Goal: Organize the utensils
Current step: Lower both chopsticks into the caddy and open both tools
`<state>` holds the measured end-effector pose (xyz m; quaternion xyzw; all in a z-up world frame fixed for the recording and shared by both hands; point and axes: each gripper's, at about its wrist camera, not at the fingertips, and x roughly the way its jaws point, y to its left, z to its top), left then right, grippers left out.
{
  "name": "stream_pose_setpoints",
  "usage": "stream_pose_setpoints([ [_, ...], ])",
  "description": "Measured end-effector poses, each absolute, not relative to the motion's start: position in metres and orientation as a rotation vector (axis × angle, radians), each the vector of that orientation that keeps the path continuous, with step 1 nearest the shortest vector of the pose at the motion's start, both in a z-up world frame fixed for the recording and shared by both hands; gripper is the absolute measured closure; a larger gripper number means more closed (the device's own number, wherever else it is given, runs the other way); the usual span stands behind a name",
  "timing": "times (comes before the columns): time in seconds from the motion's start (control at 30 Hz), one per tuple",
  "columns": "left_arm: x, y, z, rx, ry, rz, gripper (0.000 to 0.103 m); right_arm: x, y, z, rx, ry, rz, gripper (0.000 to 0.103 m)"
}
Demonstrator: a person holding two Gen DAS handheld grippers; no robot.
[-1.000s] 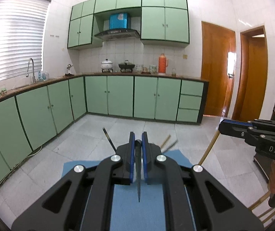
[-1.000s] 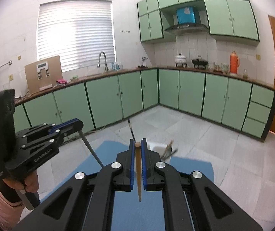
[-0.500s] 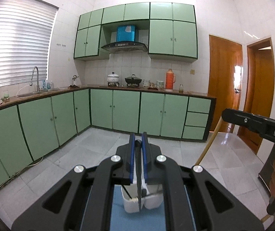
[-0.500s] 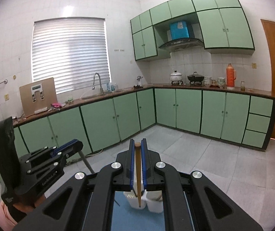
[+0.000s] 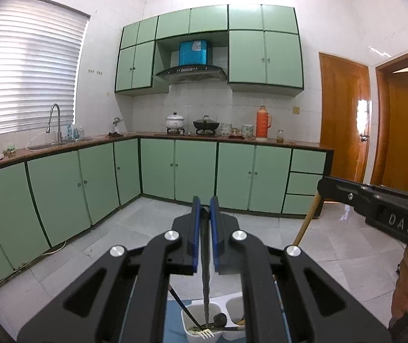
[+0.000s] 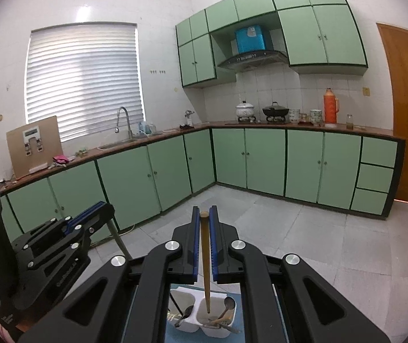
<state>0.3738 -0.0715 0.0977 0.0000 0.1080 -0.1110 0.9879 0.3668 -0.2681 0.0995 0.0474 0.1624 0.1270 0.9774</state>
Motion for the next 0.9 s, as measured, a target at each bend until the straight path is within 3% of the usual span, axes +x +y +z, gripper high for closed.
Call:
stream_pose_setpoints([
  [0.4, 0.415, -0.067, 0.044, -0.008, 0.314, -0.202, 0.097, 0.409, -0.263, 0.026, 0.117, 0.431, 0.239, 0.097],
  [0.9, 0.433, -0.058, 0.000, -0.005, 0.414, -0.186, 0.097, 0.421, -0.277, -0.015, 0.168, 0.517, 0.219, 0.097],
])
